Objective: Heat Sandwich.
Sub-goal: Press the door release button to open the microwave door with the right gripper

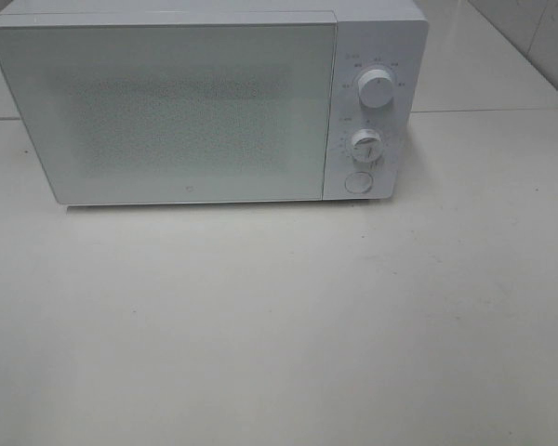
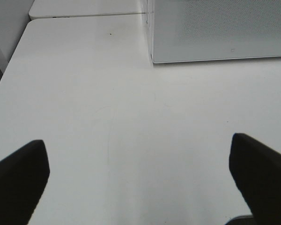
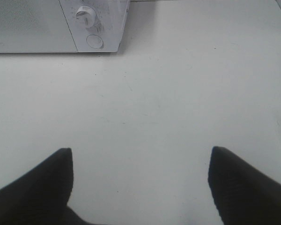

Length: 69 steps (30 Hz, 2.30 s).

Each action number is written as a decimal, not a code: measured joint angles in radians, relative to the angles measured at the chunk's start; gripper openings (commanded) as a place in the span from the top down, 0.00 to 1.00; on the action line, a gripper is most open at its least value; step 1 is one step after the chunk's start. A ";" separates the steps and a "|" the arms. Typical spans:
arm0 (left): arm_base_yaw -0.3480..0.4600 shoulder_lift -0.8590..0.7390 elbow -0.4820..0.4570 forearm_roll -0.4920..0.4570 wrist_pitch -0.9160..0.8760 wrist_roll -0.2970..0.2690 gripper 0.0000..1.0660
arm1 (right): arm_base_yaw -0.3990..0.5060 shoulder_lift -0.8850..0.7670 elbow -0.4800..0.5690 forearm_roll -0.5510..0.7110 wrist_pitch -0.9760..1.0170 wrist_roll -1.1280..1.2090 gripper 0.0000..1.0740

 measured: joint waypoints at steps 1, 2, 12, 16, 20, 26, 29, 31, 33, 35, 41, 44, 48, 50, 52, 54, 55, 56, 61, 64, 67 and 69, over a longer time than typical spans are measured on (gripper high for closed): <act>0.000 0.000 0.000 0.000 0.000 0.000 0.05 | -0.009 0.000 0.001 0.000 -0.008 0.000 0.29; 0.000 0.000 0.000 0.000 0.000 0.000 0.05 | -0.012 0.000 0.001 0.000 -0.010 0.000 0.29; 0.000 0.000 0.000 0.000 0.000 0.000 0.05 | -0.021 0.000 0.001 0.000 -0.014 0.000 0.29; 0.000 0.000 0.000 0.000 0.000 0.000 0.05 | -0.021 0.000 -0.006 0.003 -0.037 0.001 0.29; 0.000 0.000 0.000 0.000 0.000 0.000 0.05 | -0.021 0.000 -0.015 0.003 -0.103 0.001 0.29; 0.000 0.000 0.000 0.000 0.000 0.000 0.05 | -0.021 0.049 -0.015 0.005 -0.244 0.001 0.29; 0.000 0.000 0.000 0.000 0.000 0.000 0.05 | -0.021 0.083 -0.015 0.008 -0.282 0.001 0.29; 0.000 0.000 0.000 0.000 0.000 0.000 0.05 | -0.021 0.141 -0.015 0.008 -0.348 0.001 0.29; 0.000 0.000 0.000 0.000 0.000 0.000 0.05 | -0.021 0.159 -0.015 0.009 -0.365 0.001 0.29; 0.000 0.000 0.000 0.000 0.000 0.000 0.05 | -0.021 0.230 -0.015 0.010 -0.428 0.001 0.29; 0.000 0.000 0.000 0.000 0.000 0.000 0.05 | -0.021 0.341 -0.015 0.010 -0.534 0.001 0.29; 0.000 0.000 0.000 0.000 0.000 0.000 0.05 | -0.021 0.438 -0.015 0.010 -0.617 0.001 0.29; 0.000 0.000 0.000 0.000 0.000 0.000 0.05 | -0.021 0.522 -0.015 0.010 -0.687 0.001 0.29; 0.000 0.000 0.000 0.000 0.000 0.000 0.05 | -0.021 0.544 -0.015 0.010 -0.704 0.001 0.29; 0.000 0.000 0.000 0.000 0.000 0.000 0.05 | -0.021 0.588 -0.015 0.010 -0.738 0.001 0.29; 0.000 0.000 0.000 0.000 0.000 0.000 0.05 | -0.021 0.649 -0.015 0.010 -0.789 0.001 0.29; 0.000 0.000 0.000 0.000 0.000 0.000 0.05 | -0.021 0.649 -0.015 0.010 -0.789 0.001 0.29; 0.000 0.000 0.000 0.000 0.000 0.000 0.05 | -0.021 0.666 -0.015 0.010 -0.807 0.001 0.29; 0.000 0.000 0.000 0.000 0.000 0.000 0.05 | -0.021 0.762 -0.015 0.010 -0.889 0.001 0.29; 0.000 0.000 0.000 0.000 0.000 0.000 0.05 | -0.021 0.832 -0.015 0.010 -0.951 0.001 0.29; 0.000 0.000 0.000 0.000 0.000 0.000 0.05 | -0.021 0.880 -0.015 0.010 -0.987 0.001 0.29; 0.000 0.000 0.000 0.000 0.000 0.000 0.05 | -0.021 0.913 -0.015 0.010 -1.014 0.001 0.29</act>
